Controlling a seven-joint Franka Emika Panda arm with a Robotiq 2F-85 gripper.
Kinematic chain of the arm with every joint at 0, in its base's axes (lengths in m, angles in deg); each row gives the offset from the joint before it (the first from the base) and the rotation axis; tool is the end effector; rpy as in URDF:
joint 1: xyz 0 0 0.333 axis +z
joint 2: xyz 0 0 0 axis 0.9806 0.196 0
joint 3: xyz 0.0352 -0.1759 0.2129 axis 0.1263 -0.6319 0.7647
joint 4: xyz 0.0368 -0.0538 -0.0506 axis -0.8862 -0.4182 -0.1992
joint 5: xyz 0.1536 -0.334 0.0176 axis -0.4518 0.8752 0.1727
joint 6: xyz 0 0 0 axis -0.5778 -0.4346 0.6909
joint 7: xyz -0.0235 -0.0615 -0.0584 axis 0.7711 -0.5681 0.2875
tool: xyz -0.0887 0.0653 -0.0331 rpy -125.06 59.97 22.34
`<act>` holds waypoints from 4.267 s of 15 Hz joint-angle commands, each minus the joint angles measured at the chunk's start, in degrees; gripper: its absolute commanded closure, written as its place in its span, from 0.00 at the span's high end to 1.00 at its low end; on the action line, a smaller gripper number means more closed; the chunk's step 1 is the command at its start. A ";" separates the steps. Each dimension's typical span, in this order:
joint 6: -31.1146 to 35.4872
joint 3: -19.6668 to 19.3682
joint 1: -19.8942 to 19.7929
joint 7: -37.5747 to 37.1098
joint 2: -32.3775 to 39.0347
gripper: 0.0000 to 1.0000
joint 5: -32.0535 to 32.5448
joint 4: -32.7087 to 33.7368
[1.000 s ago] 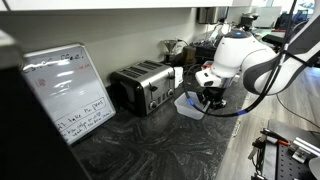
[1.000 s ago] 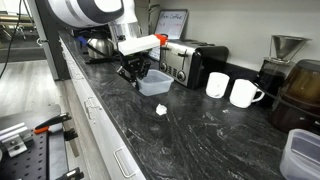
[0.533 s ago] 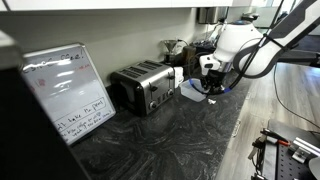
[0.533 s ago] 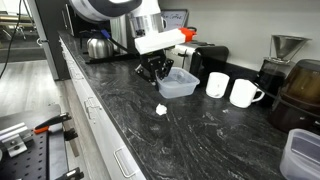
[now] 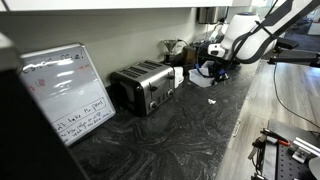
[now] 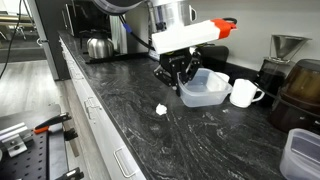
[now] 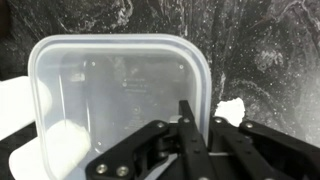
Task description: Pick the pen and place it in the bowl on the right, slide the bowl on the left to the right and then move the white cup to the left
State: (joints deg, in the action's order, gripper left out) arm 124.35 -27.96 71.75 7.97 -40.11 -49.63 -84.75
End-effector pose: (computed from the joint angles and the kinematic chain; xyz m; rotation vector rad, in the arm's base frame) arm 0.4473 -0.1302 0.2715 2.3973 1.6329 0.2060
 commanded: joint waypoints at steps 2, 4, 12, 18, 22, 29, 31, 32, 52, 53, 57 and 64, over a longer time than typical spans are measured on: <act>0.64 0.31 -1.47 0.84 5.44 0.03 -1.39 2.20; 1.36 1.00 -1.99 1.53 8.02 0.03 -3.18 2.84; 3.81 3.94 -5.05 0.31 11.31 0.48 -4.42 3.59; 5.33 3.71 -4.00 -1.06 8.23 0.91 -0.78 1.11; 3.46 3.96 -3.04 -0.78 4.01 1.00 3.03 -2.12; 4.80 3.68 -0.54 -3.93 -6.51 1.00 12.57 -10.01; 4.88 3.85 0.38 -3.08 -8.76 1.00 13.46 -11.58; 4.68 3.94 1.22 -1.93 -9.40 1.00 13.45 -12.25; 3.59 7.40 13.52 -7.17 -7.43 1.00 -0.78 -6.84; 3.58 7.49 13.44 -7.84 -7.00 1.00 -0.79 -6.24; 3.59 7.60 13.33 -8.40 -6.39 1.00 -0.80 -5.82; 1.33 6.46 10.47 -17.80 -1.21 1.00 -3.33 4.68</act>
State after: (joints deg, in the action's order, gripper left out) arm 127.11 -21.78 84.30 -5.93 -44.80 -52.78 -85.34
